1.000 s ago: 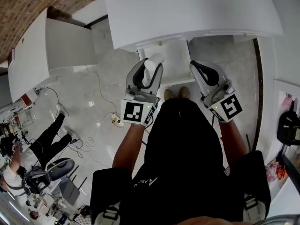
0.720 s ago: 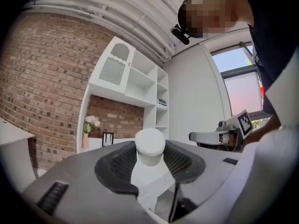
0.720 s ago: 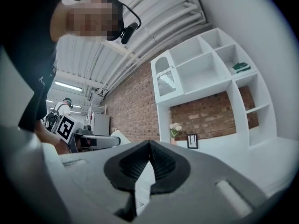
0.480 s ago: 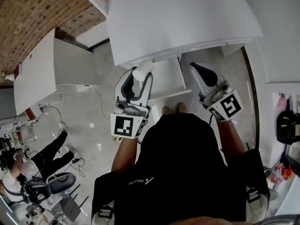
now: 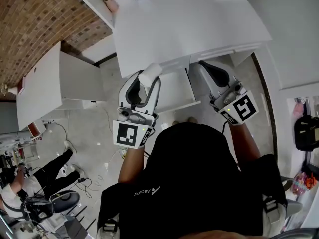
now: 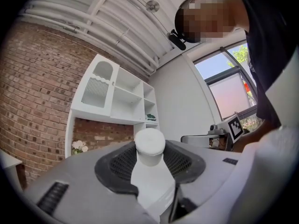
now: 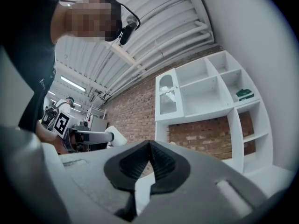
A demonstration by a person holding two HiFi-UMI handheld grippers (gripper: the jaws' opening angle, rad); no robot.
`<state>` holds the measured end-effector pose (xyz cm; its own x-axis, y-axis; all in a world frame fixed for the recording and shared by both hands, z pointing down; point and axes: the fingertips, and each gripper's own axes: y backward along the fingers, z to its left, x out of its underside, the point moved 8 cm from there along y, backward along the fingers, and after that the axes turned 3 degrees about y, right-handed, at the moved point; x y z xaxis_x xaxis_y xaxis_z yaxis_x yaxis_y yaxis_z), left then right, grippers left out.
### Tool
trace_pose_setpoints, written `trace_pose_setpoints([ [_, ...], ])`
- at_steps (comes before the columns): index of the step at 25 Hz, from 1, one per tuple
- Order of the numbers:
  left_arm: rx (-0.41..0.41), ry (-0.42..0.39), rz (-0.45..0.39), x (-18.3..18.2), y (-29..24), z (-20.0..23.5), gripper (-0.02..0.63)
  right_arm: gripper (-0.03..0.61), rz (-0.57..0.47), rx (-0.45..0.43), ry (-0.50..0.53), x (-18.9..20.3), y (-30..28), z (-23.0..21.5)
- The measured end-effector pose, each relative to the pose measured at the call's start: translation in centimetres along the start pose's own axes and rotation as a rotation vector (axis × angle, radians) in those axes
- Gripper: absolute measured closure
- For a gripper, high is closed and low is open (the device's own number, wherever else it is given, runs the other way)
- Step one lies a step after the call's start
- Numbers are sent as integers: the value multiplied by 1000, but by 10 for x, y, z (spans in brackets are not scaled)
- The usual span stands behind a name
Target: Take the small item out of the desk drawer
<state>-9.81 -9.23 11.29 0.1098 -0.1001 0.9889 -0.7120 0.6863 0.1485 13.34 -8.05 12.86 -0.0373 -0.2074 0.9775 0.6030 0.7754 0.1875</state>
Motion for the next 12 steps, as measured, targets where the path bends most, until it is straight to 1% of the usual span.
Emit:
trace_pose_setpoints([
  [5,5,-6,-2,-1,1,1,442,578,2,-3,13,-3,-3,0],
  [12,15,9,2,7,-1,-7,442,577,11,8,16,1,8,-3],
])
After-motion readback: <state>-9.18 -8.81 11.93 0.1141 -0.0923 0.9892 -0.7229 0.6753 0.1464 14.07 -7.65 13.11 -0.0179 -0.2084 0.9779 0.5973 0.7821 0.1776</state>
